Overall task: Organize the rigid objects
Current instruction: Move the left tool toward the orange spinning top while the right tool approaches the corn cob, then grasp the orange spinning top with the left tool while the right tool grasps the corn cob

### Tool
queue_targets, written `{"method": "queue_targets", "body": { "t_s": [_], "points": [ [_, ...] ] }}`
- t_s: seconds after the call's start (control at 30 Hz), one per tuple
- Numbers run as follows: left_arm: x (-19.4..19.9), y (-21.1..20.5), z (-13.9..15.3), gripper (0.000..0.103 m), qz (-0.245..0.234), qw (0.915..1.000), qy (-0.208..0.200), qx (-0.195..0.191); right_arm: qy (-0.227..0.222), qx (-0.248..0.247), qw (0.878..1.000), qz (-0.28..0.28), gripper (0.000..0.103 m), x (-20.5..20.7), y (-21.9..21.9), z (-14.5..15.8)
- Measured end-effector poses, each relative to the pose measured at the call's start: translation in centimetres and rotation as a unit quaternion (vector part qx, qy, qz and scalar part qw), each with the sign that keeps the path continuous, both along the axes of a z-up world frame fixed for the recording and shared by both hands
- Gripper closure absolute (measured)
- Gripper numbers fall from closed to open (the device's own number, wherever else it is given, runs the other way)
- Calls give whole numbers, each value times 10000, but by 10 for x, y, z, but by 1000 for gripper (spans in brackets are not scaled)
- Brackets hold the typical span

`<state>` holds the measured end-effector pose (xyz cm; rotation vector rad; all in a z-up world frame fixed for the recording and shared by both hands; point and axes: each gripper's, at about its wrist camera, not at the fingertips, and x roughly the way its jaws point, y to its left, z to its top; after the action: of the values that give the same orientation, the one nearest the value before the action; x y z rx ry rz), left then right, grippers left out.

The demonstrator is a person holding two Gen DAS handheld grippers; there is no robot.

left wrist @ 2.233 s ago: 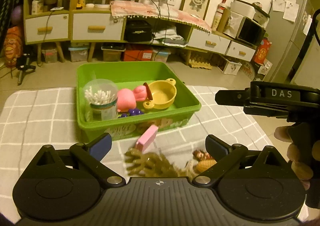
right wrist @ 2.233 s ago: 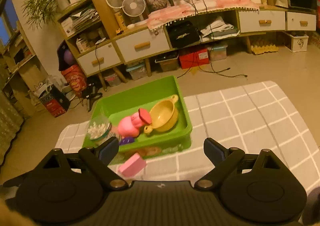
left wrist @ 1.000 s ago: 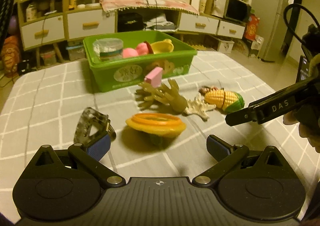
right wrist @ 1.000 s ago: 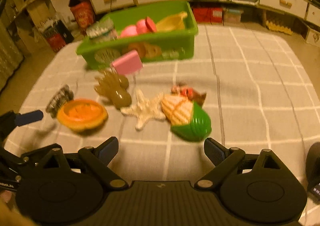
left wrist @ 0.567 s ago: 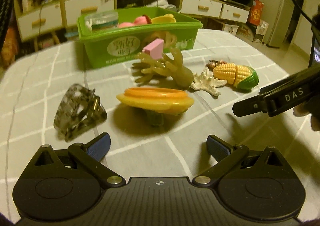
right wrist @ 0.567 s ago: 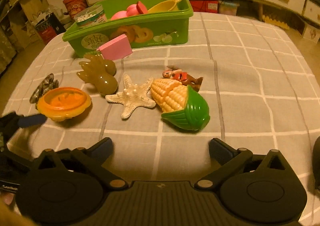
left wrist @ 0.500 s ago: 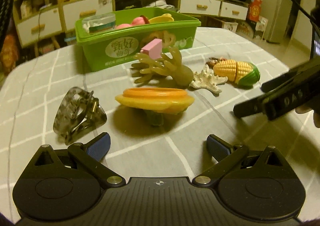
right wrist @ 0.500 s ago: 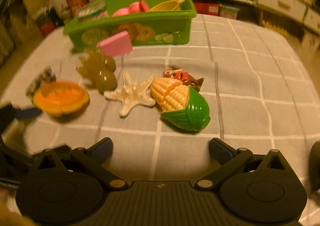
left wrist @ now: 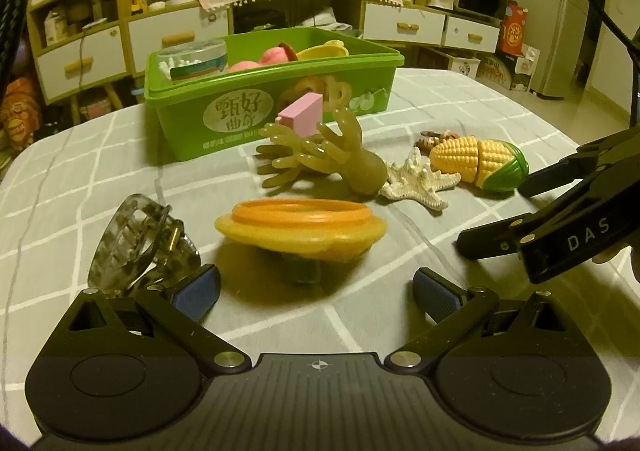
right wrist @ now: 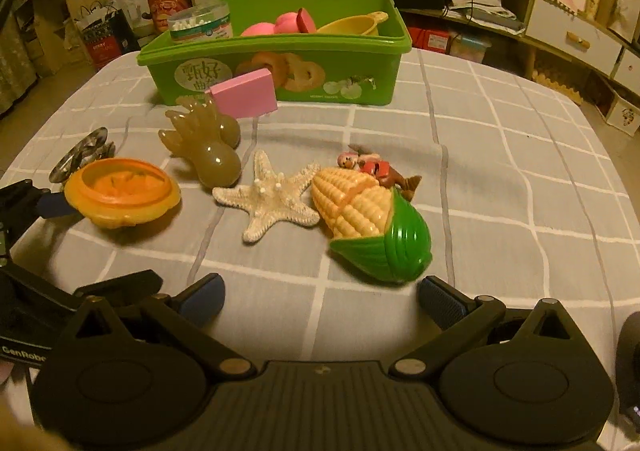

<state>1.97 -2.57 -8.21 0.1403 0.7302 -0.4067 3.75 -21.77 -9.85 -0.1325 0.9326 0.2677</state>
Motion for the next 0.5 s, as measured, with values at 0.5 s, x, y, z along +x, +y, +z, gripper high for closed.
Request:
{"method": "queue_targets", "body": {
  "t_s": [0.5],
  "points": [
    [8, 8, 14, 5, 197, 9982, -152, -539, -225, 523, 9979, -303, 29, 17, -14, 10]
  ]
}}
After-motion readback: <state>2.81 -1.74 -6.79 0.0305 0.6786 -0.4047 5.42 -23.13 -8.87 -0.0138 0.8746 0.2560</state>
